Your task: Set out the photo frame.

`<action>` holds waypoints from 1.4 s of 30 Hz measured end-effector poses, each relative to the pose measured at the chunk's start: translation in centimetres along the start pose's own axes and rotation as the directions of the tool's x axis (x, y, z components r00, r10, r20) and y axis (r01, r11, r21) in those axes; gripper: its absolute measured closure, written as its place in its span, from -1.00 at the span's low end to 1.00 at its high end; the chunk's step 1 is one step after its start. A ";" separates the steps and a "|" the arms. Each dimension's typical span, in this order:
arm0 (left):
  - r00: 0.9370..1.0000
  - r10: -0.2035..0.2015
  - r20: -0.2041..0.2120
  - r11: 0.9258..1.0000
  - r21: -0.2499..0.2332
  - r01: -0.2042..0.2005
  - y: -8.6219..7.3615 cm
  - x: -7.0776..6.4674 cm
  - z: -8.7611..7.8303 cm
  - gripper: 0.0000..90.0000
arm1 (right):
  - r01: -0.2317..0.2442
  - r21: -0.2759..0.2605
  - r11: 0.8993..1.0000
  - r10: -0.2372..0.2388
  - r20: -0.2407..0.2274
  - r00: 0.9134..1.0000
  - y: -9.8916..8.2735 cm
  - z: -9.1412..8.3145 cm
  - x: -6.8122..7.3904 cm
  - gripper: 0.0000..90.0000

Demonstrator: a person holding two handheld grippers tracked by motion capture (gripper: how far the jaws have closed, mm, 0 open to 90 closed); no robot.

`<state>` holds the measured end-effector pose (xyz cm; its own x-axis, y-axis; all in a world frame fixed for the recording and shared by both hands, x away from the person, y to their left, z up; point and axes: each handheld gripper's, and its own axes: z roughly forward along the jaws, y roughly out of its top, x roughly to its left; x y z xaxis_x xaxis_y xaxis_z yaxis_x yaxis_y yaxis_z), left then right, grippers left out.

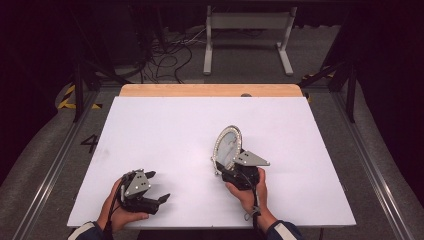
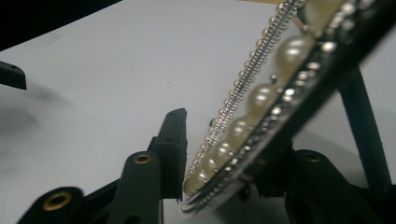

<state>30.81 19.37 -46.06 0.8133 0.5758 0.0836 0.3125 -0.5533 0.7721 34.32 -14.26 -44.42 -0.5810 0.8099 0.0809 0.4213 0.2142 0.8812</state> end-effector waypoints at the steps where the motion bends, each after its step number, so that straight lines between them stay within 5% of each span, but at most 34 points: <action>1: 1.000 0.002 0.001 1.000 0.001 -0.002 0.0 0.0 0.0 -0.68 | -0.003 0.004 1.000 0.003 -0.010 1.000 0.0 0.0 -0.1 0.36; 14: 1.000 0.008 0.007 1.000 0.007 -0.008 0.1 -0.2 0.1 -0.67 | 0.015 0.054 0.998 -0.010 -0.093 0.996 0.3 -0.4 -1.3 0.49; 30: 1.000 0.012 0.015 1.000 0.009 -0.012 0.1 -0.2 0.2 -0.67 | 0.045 0.098 0.994 -0.024 -0.205 0.978 0.6 -0.6 -2.9 0.57; 42: 1.000 0.016 0.017 1.000 0.010 -0.016 0.1 -0.3 0.1 -0.67 | 0.056 0.108 0.993 -0.030 -0.229 0.973 0.7 -0.7 -3.5 0.66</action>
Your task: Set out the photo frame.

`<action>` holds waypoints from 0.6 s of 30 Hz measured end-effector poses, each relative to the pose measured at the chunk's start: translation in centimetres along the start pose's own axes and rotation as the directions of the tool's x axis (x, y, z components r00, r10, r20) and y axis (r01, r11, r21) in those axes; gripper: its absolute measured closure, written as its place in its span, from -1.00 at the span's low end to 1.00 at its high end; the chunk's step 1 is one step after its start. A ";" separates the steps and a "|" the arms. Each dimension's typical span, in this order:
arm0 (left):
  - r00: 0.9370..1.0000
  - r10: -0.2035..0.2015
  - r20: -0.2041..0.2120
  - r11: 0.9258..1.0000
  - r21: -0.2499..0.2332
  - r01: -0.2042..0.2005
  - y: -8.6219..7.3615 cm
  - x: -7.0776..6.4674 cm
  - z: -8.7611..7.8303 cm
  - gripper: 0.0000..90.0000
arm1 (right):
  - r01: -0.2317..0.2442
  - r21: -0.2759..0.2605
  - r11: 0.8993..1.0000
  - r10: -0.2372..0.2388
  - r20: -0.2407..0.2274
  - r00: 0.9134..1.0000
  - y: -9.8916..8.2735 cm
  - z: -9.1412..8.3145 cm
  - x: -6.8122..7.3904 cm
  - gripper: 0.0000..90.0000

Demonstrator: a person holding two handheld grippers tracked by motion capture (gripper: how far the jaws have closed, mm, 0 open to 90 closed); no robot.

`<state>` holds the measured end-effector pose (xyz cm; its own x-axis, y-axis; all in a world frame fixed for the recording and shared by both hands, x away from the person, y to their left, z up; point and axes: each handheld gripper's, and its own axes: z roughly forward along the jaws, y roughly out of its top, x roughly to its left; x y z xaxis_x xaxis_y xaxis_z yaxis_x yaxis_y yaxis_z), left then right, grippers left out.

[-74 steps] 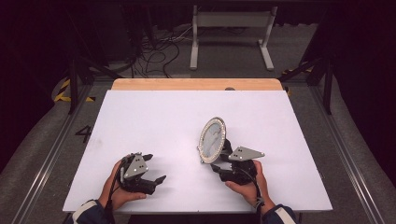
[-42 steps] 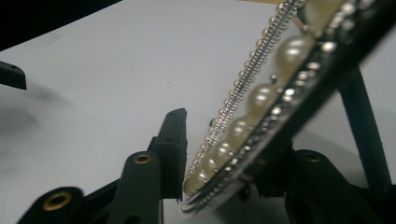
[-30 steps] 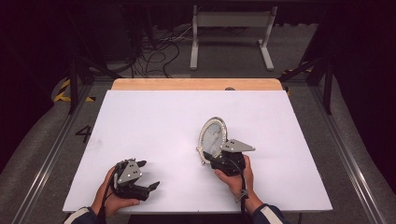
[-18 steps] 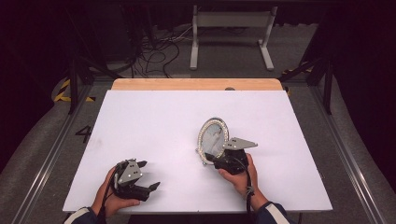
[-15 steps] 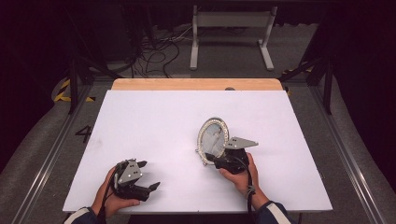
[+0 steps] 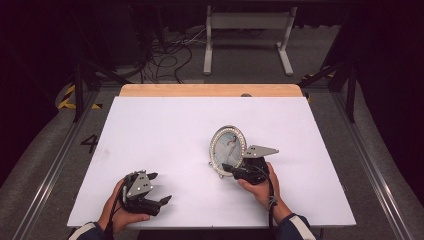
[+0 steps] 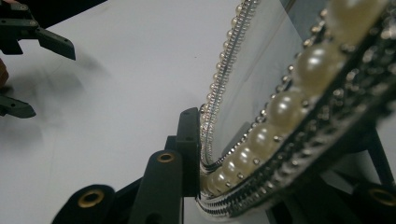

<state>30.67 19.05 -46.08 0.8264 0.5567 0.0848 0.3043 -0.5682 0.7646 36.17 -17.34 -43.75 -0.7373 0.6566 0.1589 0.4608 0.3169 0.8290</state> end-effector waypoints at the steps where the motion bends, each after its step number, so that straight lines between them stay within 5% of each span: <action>1: 1.000 0.000 0.000 1.000 0.000 0.000 0.0 0.0 0.0 -0.67 | 0.000 0.000 1.000 0.000 0.000 1.000 0.0 0.0 0.0 0.66; 18: 1.000 -0.006 0.000 1.000 -0.018 0.006 0.9 0.6 0.7 -0.67 | 0.016 0.031 0.999 -0.014 -0.066 0.998 0.4 0.0 -1.0 0.68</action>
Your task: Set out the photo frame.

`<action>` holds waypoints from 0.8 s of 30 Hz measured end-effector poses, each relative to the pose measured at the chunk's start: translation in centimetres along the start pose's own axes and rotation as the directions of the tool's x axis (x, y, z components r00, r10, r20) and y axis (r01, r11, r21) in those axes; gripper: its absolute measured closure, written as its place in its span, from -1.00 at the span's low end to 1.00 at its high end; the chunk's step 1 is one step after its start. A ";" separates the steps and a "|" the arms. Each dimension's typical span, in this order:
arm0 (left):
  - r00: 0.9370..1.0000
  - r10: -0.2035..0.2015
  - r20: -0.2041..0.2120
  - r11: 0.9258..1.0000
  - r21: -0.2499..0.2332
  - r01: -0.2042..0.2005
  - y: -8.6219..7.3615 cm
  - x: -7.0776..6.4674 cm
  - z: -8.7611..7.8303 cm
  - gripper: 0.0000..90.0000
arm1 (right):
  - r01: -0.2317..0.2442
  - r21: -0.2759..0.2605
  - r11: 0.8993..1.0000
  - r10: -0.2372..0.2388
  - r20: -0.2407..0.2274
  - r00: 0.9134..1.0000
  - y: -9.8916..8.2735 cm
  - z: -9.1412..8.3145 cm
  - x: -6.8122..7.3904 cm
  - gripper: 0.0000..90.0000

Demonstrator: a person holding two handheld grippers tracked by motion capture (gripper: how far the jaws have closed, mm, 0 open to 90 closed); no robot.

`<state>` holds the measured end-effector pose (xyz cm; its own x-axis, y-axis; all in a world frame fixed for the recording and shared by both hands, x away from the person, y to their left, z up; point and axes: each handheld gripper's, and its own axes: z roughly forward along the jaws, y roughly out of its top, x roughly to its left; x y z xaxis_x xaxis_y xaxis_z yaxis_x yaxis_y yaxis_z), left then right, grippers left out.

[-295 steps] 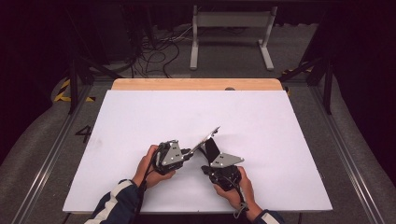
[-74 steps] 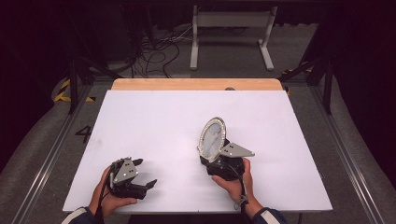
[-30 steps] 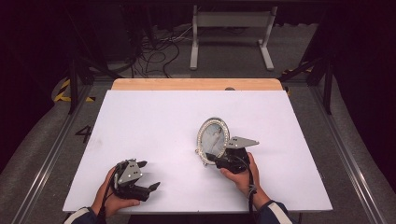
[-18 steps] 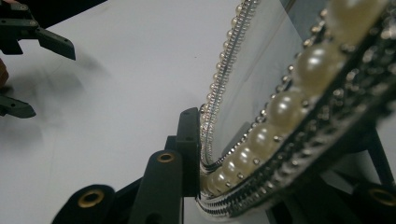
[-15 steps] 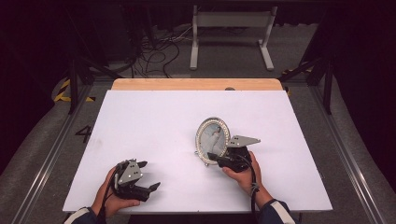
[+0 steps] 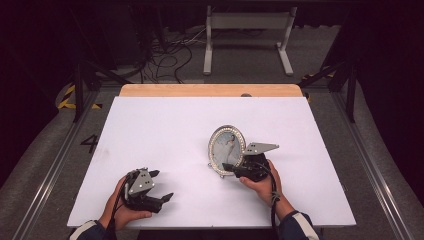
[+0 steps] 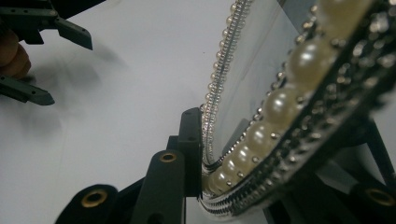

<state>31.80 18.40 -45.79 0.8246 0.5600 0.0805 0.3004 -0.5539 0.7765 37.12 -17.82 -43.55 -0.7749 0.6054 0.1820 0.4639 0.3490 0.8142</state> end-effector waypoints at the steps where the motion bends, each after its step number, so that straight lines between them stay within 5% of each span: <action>1: 1.000 -0.008 0.006 1.000 -0.007 0.008 0.2 0.1 0.1 -0.67 | 0.005 -0.001 1.000 -0.005 0.008 1.000 0.0 0.0 0.1 0.67; 5: 1.000 -0.019 0.013 0.999 -0.048 0.019 1.5 0.5 0.7 -0.66 | 0.040 -0.009 0.999 -0.039 0.060 0.997 -0.1 -0.3 0.6 0.53; 15: 0.998 -0.026 0.056 0.994 -0.101 0.031 4.2 1.5 2.9 -0.65 | 0.036 -0.037 0.999 -0.032 0.114 0.993 -0.7 -1.6 1.2 0.28; 24: 0.991 -0.013 0.130 0.992 -0.121 0.029 7.3 2.1 6.5 -0.64 | 0.046 -0.071 0.996 -0.034 0.152 0.988 -1.5 -3.6 2.0 0.34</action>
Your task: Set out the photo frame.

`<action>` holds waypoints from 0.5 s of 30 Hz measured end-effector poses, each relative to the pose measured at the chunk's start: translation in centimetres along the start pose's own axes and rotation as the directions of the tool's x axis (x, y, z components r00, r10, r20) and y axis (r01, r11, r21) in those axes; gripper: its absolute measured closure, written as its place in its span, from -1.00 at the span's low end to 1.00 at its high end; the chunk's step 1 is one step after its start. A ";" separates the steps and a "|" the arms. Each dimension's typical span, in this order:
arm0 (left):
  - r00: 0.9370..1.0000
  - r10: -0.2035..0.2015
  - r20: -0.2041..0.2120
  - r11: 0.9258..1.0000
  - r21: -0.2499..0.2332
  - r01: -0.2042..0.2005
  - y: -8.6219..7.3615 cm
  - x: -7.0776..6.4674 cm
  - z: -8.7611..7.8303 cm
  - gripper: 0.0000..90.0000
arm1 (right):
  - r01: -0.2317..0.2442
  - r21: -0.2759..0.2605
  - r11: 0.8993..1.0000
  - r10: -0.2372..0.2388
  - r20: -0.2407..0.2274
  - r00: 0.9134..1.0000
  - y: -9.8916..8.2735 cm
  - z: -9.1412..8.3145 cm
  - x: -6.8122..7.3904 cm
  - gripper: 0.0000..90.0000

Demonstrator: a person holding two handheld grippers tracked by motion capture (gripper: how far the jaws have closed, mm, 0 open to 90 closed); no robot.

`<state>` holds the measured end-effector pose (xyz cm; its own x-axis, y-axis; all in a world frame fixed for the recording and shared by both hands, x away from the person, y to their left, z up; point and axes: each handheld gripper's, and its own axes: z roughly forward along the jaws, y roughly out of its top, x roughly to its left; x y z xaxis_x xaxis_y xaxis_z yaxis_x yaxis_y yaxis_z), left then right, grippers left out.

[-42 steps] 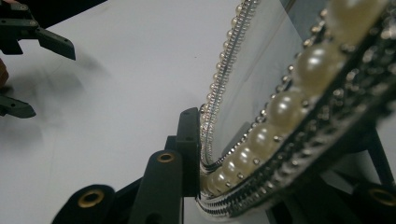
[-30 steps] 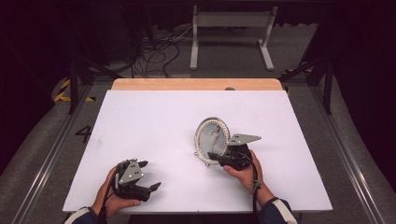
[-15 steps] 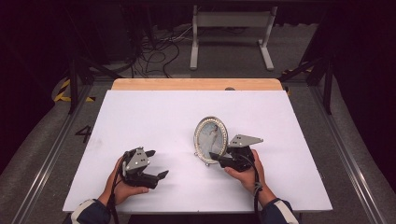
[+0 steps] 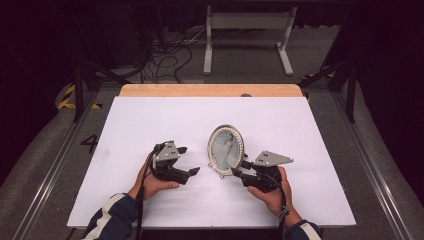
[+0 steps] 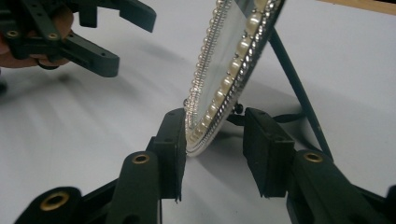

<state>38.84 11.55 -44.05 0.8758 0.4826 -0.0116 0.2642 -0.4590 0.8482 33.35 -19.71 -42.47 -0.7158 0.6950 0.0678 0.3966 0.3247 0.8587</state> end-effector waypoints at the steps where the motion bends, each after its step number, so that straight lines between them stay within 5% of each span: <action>1: 1.000 0.003 0.007 1.000 -0.001 -0.003 0.2 0.0 0.3 -0.64 | -0.004 -0.005 1.000 0.004 0.008 1.000 -0.2 -0.3 0.0 0.37; 15: 0.997 -0.016 0.076 1.000 -0.013 0.017 2.4 1.2 4.4 -0.59 | -0.056 -0.074 0.996 0.061 0.068 0.996 -0.5 -1.9 0.4 0.67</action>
<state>42.33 7.77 -44.39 0.8997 0.4316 -0.0656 0.2740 -0.4413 0.8545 31.73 -20.81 -41.90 -0.6496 0.7555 0.0855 0.3925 0.2370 0.8887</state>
